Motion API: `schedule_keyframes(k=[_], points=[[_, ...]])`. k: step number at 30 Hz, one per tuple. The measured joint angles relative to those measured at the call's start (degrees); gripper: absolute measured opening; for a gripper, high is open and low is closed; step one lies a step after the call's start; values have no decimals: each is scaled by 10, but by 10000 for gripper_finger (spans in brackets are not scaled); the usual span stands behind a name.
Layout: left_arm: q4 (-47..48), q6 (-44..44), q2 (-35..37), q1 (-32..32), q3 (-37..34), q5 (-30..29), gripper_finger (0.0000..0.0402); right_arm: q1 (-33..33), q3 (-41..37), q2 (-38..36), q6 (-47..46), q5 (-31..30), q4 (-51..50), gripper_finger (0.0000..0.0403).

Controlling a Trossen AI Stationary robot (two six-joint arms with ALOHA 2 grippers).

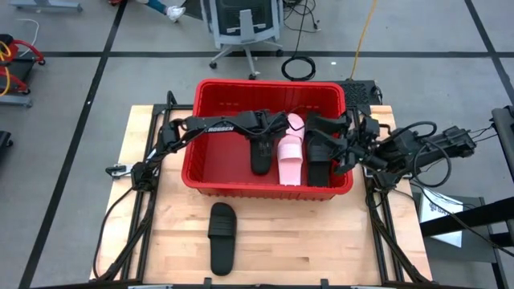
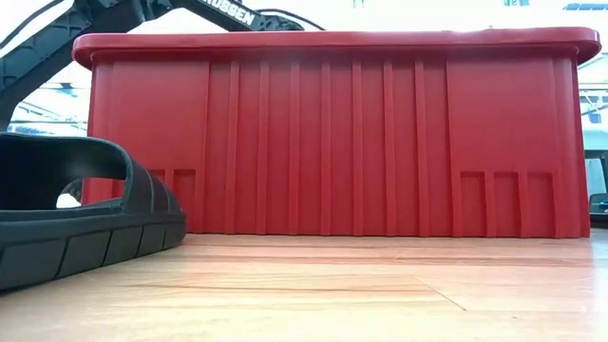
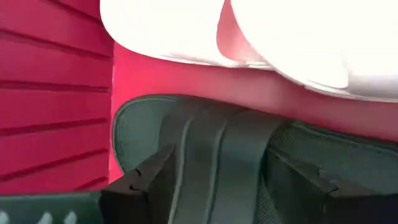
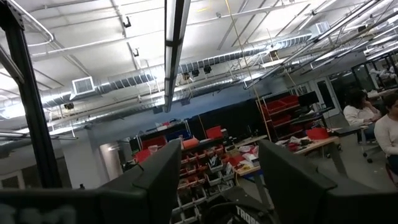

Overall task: Pick and place slides into bin
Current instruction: Put the black slide into the red bin

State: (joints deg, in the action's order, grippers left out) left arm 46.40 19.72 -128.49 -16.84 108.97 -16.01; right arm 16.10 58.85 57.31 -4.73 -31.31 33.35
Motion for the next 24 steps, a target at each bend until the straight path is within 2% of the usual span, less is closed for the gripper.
schedule_keyframes(k=[8,15,24], points=[[14,-16,4,3,0,10,221,2,0,7,-9,0,2,205],[1,36,6,0,0,1,221,2,0,6,-9,0,11,205],[-7,76,6,-41,0,-5,221,2,0,6,-21,1,11,205]])
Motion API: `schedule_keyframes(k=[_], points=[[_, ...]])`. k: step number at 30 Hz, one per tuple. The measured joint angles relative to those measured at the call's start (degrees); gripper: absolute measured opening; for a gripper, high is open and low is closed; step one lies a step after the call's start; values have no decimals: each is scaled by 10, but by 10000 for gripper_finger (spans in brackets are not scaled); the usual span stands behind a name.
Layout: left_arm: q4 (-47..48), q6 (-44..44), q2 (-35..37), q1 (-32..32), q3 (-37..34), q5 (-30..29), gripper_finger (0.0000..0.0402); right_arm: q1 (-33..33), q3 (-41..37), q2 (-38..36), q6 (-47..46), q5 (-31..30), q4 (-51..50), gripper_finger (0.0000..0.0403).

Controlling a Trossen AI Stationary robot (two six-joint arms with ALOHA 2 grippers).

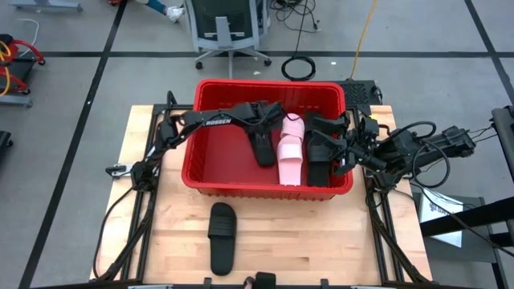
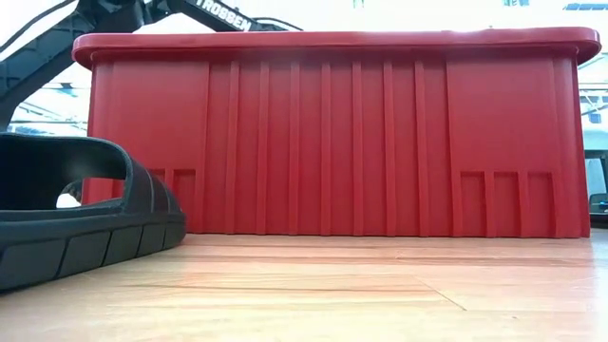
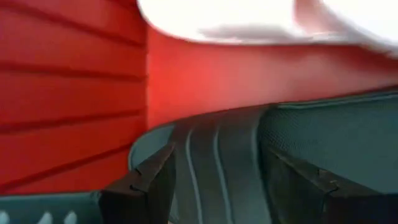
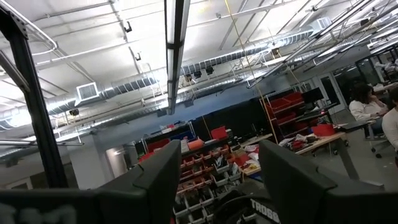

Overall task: Pick and place slides into bin
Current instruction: Put the black slide into the red bin

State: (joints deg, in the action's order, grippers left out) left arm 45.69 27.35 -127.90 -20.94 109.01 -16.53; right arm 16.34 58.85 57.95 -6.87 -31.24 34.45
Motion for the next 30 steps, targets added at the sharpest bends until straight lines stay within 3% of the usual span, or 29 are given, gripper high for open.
schedule_keyframes(k=[17,30], points=[[-58,11,0,36,0,23,221,0,0,0,1,0,-3,205],[-24,-7,-1,18,0,10,220,0,0,0,0,-1,-5,205]])
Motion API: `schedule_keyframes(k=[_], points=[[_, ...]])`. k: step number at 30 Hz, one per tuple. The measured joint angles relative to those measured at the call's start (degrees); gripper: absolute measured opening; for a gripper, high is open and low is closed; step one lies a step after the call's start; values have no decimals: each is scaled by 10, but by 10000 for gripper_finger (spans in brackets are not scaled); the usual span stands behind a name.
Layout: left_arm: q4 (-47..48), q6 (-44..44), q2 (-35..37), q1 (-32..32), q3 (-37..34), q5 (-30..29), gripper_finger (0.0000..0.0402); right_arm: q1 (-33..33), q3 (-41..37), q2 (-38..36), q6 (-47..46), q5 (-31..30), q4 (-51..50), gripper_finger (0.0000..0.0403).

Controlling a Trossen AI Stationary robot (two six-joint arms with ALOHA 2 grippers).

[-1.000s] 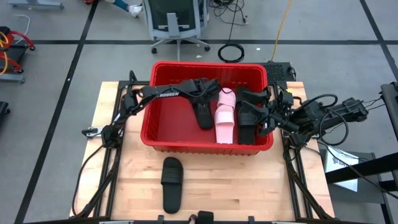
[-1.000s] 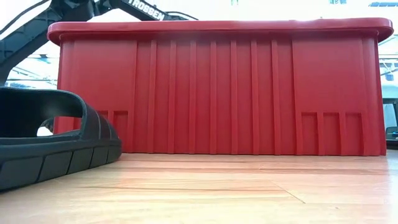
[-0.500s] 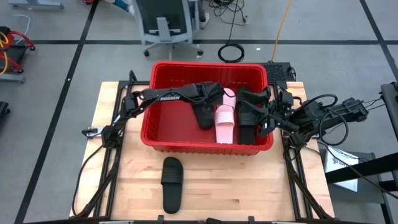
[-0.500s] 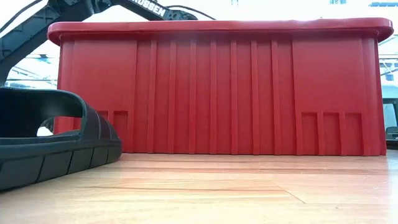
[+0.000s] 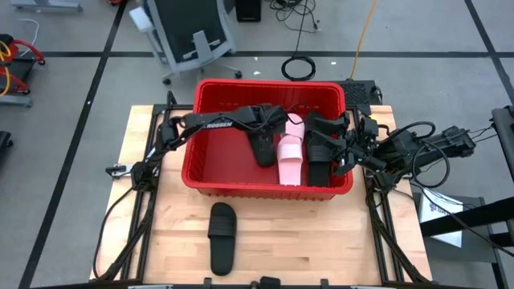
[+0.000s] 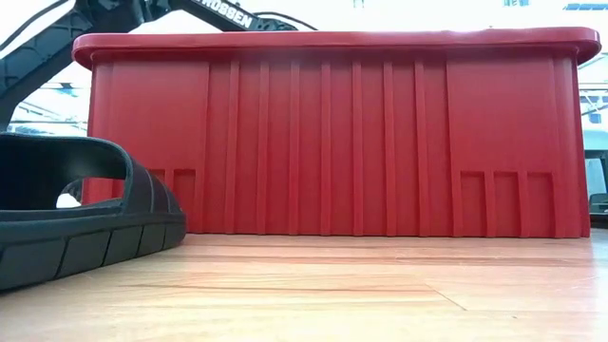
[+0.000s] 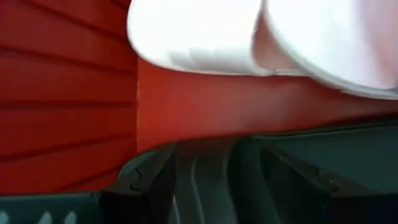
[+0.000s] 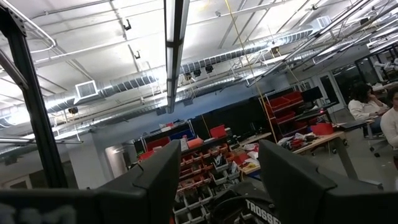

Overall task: Pick and place slides into bin
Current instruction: Put the black slide into the red bin

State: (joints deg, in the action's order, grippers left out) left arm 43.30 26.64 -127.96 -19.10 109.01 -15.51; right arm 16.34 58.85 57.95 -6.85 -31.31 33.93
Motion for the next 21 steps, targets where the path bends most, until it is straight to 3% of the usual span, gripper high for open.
schedule_keyframes(k=[11,21], points=[[-9,10,-1,-29,0,9,220,0,0,0,-5,0,0,205],[-52,44,-1,-9,0,22,220,0,0,0,-5,-1,-4,205]])
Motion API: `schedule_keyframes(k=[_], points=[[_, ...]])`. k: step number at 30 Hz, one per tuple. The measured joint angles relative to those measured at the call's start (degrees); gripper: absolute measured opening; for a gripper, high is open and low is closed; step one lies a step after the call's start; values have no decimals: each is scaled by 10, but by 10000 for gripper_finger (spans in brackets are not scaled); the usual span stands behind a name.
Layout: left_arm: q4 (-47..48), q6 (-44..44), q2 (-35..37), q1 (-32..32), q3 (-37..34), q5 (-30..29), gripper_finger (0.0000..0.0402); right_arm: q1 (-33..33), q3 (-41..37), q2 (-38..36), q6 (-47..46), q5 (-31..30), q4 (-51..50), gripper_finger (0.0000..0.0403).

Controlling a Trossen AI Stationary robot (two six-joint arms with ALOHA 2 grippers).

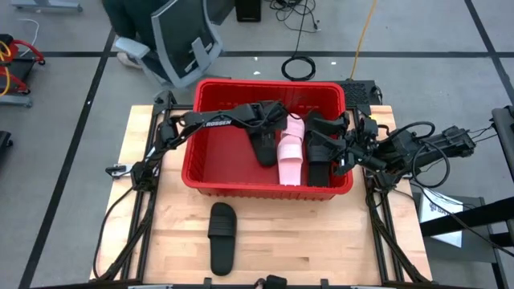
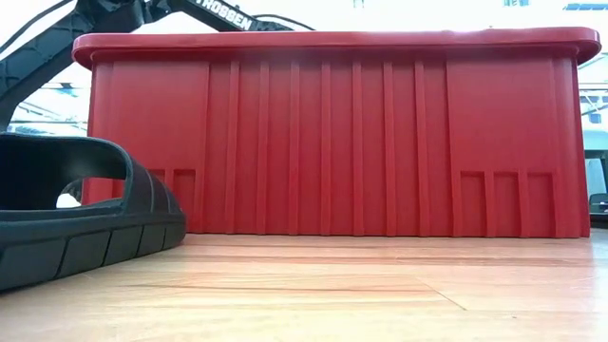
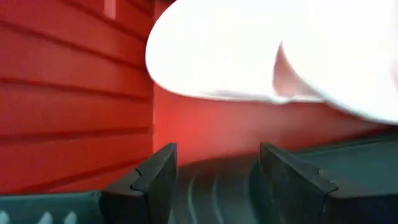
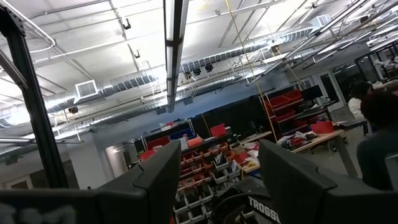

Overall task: Pick and place slides into bin
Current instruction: Put the black slide into the red bin

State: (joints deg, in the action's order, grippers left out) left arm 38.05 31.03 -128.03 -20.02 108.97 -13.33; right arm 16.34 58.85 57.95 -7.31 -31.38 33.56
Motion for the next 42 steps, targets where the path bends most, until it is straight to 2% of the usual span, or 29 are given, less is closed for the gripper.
schedule_keyframes(k=[6,13,18,24,29,33,42], points=[[-20,-1,0,17,0,2,220,0,0,0,0,0,0,205],[44,-69,0,21,0,-1,220,0,0,0,-1,-1,-1,205],[49,-85,-8,18,-5,-10,220,0,0,2,-2,-1,-2,205],[67,-86,-31,9,-5,-53,220,0,0,2,-10,0,-3,205],[55,-36,-36,10,-7,-128,217,2,0,2,-13,0,-4,205],[44,-9,-36,9,-7,-152,195,2,0,2,-12,0,-4,205],[45,-28,-36,13,-7,-127,105,2,0,2,-10,-1,-5,205]])
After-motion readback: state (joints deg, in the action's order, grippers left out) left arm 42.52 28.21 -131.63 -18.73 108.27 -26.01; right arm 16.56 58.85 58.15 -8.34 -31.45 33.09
